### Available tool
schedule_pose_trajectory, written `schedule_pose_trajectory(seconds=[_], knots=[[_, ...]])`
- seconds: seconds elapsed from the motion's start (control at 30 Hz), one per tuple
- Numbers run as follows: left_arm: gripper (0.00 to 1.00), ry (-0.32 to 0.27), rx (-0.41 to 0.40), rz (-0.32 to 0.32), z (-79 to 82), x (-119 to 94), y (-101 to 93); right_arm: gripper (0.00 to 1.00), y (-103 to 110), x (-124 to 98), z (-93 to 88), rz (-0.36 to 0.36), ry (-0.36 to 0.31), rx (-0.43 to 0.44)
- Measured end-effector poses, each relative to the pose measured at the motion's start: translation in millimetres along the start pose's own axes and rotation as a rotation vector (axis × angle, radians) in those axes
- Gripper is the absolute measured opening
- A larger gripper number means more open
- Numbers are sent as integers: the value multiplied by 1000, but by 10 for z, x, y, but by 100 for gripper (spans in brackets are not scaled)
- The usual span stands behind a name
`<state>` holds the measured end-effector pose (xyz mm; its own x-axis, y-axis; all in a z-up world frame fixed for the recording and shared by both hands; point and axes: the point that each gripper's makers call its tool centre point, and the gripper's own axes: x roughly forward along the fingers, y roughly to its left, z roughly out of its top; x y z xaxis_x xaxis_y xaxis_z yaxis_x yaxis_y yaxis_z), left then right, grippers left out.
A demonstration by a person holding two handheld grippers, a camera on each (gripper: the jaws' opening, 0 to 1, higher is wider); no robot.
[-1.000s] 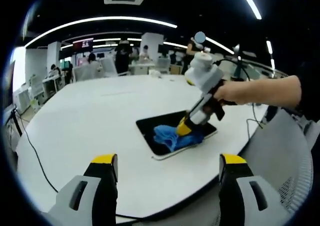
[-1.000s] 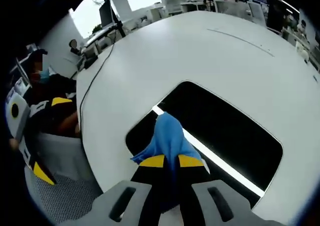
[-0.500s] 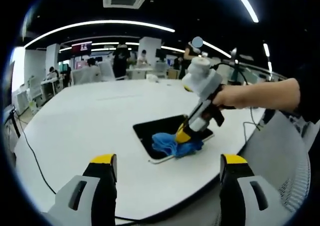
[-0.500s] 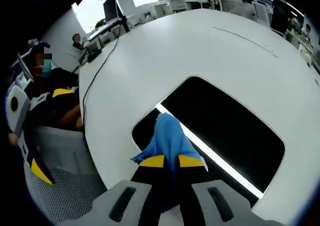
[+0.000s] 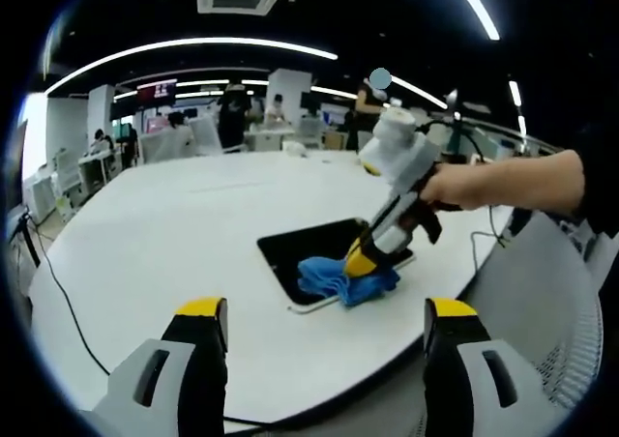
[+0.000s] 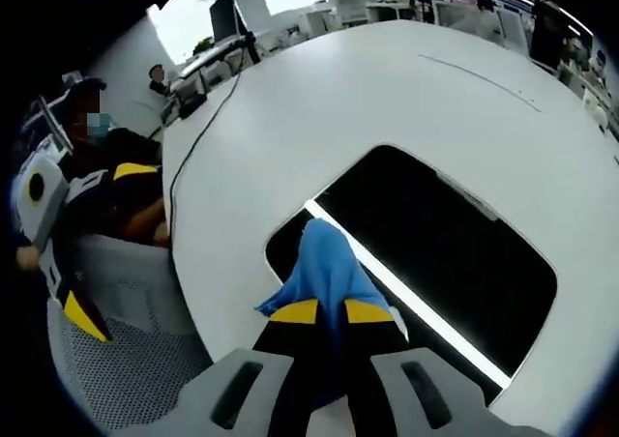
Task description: Wipe the mirror surface with the cleaning cloth until all visible marks leave the cleaned area.
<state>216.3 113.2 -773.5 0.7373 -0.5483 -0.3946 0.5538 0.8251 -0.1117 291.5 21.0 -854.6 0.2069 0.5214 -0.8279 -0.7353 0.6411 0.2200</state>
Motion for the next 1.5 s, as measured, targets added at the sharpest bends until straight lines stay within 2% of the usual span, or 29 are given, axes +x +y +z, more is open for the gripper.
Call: schedule_pose_trajectory(seconds=[0.27,0.47,0.57,0.8,1.13,1.23,1.5], knots=[[84,-8,-13,3,7,-8,1,3,-66,-64,-84,4,14,-3],[84,-10,-12,3,11,-6,-2,3,-149,-145,-179,0,8,29],[84,-9,-13,5,10,-5,2,3,-233,-204,-235,-46,11,12],[85,-11,-14,2,13,-5,-5,3,-345,-285,-326,-62,25,41],[84,-6,-20,2,5,-4,0,3,-352,-287,-326,-76,33,35],[84,-5,-20,-1,5,-2,-3,3,-360,-290,-323,-69,23,57],[85,-8,-20,-4,10,-4,-6,3,-479,-266,-231,-105,-11,93]])
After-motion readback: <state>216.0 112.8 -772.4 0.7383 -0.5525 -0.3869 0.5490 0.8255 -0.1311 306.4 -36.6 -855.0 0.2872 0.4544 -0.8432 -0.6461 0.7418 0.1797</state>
